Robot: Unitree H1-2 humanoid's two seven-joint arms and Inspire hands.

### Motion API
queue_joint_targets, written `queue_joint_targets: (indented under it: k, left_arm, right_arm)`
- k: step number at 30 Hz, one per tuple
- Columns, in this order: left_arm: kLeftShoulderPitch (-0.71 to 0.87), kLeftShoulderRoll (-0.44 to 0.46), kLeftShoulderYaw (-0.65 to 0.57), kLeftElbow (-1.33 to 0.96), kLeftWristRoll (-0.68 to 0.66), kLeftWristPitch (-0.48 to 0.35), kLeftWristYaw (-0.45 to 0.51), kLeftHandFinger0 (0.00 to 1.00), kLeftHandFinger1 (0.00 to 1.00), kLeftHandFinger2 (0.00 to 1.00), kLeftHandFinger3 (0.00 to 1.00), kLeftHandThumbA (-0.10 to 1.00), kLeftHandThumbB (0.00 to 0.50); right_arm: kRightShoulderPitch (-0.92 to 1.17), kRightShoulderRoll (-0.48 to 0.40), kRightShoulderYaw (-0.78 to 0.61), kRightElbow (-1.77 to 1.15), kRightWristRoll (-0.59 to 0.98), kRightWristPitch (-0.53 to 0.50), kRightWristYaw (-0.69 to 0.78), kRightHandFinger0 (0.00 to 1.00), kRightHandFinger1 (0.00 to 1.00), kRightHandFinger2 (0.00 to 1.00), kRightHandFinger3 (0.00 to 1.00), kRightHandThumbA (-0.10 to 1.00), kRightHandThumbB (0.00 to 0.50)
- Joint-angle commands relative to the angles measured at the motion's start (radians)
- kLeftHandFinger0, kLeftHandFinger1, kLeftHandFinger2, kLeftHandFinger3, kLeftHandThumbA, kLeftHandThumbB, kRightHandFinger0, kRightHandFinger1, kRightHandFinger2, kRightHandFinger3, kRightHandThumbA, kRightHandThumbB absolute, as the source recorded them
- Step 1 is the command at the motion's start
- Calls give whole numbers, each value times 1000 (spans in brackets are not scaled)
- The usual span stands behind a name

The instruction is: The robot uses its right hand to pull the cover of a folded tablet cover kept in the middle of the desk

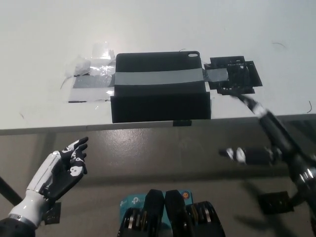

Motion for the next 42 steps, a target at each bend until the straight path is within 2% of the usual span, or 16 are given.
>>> queue_joint_targets:
  k: [1, 3, 9, 14, 21, 22, 24, 27, 29, 31, 33, 37, 41, 42]
  left_arm:
    - [-5, 7, -1, -40, -15, 10, -15, 986, 1000, 1000, 1000, 1000, 174]
    - [-13, 7, -6, -35, -12, 8, -21, 973, 1000, 1000, 1000, 1000, 188]
    - [-9, 4, -8, -36, -10, 5, -21, 942, 1000, 1000, 1000, 1000, 172]
    - [-9, 7, -10, -32, -12, 1, -25, 939, 1000, 1000, 1000, 1000, 178]
    - [-14, 6, -17, -35, -11, 8, -26, 930, 1000, 1000, 1000, 1000, 179]
    - [-11, 5, -15, -37, -17, 10, -27, 929, 1000, 1000, 1000, 1000, 189]
    - [-12, 6, -17, -32, -16, 4, -29, 908, 1000, 1000, 1000, 1000, 204]
    - [-15, 14, -17, -36, -17, 7, -33, 904, 1000, 1000, 1000, 1000, 201]
    - [-15, 11, -17, -43, -19, 23, -30, 887, 1000, 1000, 1000, 1000, 212]
    - [-15, 22, -26, -35, -7, -4, -41, 867, 1000, 1000, 1000, 1000, 211]
    - [-17, 21, -31, -41, 1, 7, -39, 865, 1000, 1000, 1000, 1000, 220]
    - [-21, 28, -33, -43, -4, 6, -53, 852, 995, 1000, 1000, 1000, 182]
    - [-30, 35, -41, -34, 1, -5, -65, 848, 989, 1000, 1000, 1000, 186]
    - [-30, 36, -41, -33, 1, -4, -67, 849, 985, 1000, 1000, 1000, 201]
  right_arm:
    - [-178, 20, 65, 2, -137, 63, 49, 1000, 1000, 1000, 1000, 1000, 500]
    - [-262, 48, 108, 89, -165, 62, 51, 1000, 1000, 1000, 1000, 1000, 500]
    - [-374, 99, 192, 270, -213, 36, 58, 1000, 1000, 1000, 1000, 1000, 500]
    - [-443, 129, 238, 437, -237, -10, 61, 1000, 1000, 1000, 1000, 1000, 500]
    - [-561, 99, 277, 615, -274, -25, 115, 1000, 1000, 1000, 1000, 1000, 495]
    - [-591, 100, 273, 667, -272, -36, 111, 1000, 1000, 1000, 1000, 1000, 472]
    - [-618, 101, 279, 705, -285, -31, 117, 1000, 1000, 1000, 1000, 1000, 496]
    - [-641, 111, 281, 743, -291, -32, 114, 1000, 1000, 1000, 1000, 1000, 500]
    - [-677, 128, 308, 823, -317, -67, 97, 1000, 1000, 1000, 1000, 1000, 500]
    - [-694, 139, 330, 846, -337, -64, 104, 1000, 1000, 1000, 1000, 1000, 500]
    - [-698, 140, 344, 861, -348, -73, 103, 1000, 1000, 1000, 1000, 1000, 500]
    - [-704, 168, 413, 880, -398, -67, 119, 1000, 1000, 1000, 1000, 1000, 500]
    - [-685, 181, 427, 871, -401, -71, 131, 1000, 1000, 1000, 1000, 1000, 500]
    - [-669, 179, 444, 851, -409, -73, 150, 1000, 1000, 1000, 1000, 1000, 500]
